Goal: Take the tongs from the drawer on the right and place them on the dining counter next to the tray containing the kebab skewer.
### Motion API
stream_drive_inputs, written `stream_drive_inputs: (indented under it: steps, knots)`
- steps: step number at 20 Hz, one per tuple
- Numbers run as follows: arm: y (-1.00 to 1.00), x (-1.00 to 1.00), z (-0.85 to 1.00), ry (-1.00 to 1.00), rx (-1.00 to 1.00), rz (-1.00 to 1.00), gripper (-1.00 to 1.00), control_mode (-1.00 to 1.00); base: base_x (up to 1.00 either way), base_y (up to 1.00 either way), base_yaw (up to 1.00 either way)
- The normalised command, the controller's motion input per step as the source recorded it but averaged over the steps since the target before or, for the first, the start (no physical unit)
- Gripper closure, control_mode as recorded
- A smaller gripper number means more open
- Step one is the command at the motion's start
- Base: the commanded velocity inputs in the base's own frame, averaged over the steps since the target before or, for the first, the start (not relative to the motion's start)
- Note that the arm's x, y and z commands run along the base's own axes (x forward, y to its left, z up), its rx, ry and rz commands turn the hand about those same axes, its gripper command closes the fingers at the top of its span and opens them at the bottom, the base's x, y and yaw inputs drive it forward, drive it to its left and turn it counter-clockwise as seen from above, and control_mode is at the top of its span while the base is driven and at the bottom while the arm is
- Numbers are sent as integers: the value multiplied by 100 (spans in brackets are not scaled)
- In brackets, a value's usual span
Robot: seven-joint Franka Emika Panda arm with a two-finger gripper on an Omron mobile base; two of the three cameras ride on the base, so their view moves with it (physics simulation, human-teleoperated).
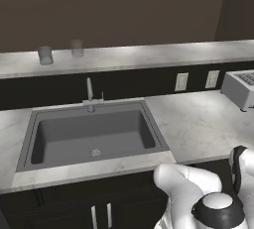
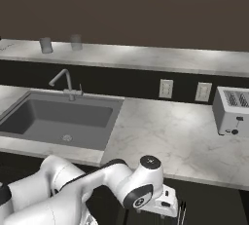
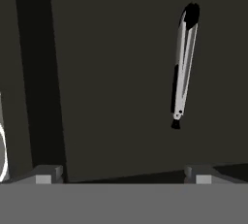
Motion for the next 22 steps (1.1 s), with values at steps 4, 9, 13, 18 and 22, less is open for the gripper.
stream_drive_inputs:
  steps: [4, 9, 13, 18, 22]
  knots:
    - [-3, 33, -19, 0, 0, 10, -100, -100, 0, 0, 0]
    - [-19, 25, -25, 0, 0, 7, -100, -100, 0, 0, 0]
    - [-17, 30, -18, 0, 0, 4, -100, -100, 0, 0, 0]
    - [-23, 21, -14, 0, 0, 1, -100, -100, 0, 0, 0]
    - [-36, 4, -19, 0, 0, 0, -100, -100, 0, 0, 0]
